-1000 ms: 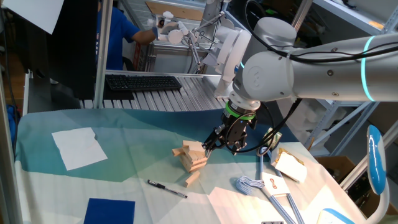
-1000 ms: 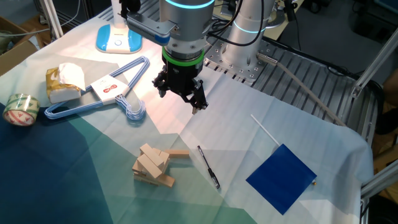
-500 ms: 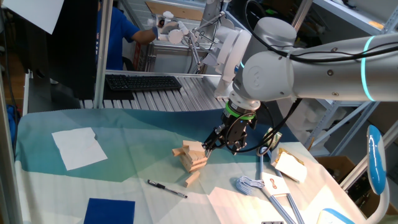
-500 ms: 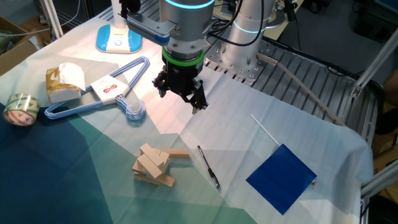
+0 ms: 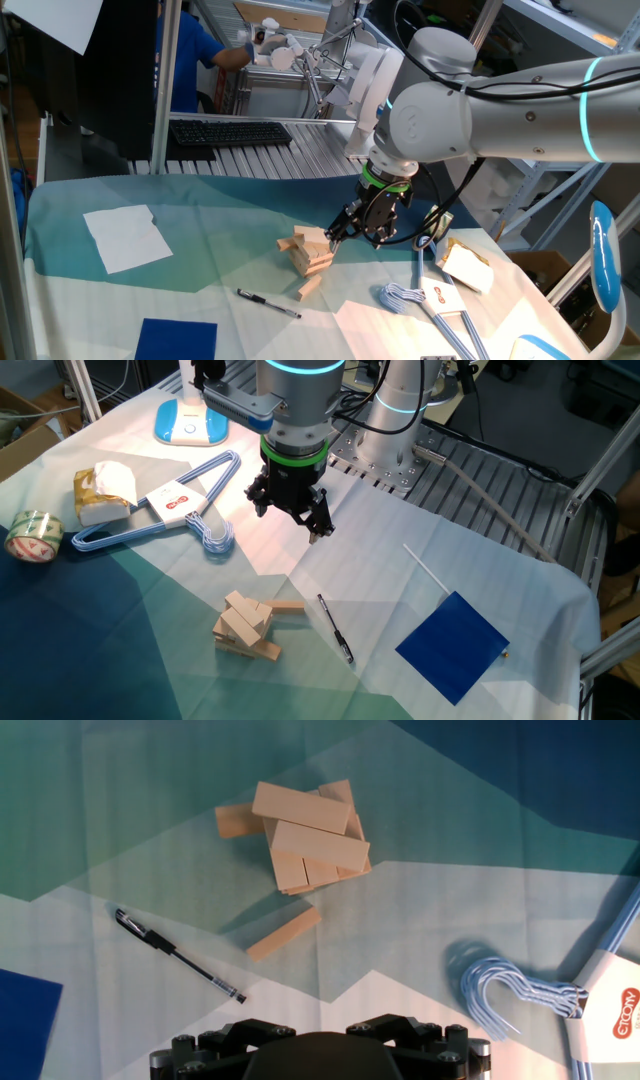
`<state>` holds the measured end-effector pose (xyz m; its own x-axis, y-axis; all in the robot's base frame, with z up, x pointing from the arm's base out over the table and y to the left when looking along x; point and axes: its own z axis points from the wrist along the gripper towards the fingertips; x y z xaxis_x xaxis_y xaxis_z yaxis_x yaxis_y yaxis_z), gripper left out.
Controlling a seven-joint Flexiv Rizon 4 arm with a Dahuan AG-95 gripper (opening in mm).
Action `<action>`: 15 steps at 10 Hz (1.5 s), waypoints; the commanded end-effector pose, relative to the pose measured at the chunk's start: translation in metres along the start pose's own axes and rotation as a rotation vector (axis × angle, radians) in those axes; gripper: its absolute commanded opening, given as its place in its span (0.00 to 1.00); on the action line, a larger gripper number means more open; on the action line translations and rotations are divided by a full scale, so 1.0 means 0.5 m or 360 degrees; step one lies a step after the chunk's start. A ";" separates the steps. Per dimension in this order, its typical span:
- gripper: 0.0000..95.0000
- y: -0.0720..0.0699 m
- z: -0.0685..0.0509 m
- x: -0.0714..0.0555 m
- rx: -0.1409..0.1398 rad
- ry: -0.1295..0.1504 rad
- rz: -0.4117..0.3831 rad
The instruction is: Play Jenga
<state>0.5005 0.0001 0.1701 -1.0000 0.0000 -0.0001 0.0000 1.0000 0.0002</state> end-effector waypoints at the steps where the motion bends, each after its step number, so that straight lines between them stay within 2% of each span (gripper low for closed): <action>1: 1.00 0.000 0.000 0.001 0.0000 0.0000 0.0000; 2: 0.00 0.000 0.000 0.001 0.0012 0.0024 0.0417; 15: 0.00 0.000 0.000 0.001 0.0014 0.0023 0.0424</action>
<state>0.5001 0.0001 0.1701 -0.9653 0.2607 0.0133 0.2606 0.9654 -0.0104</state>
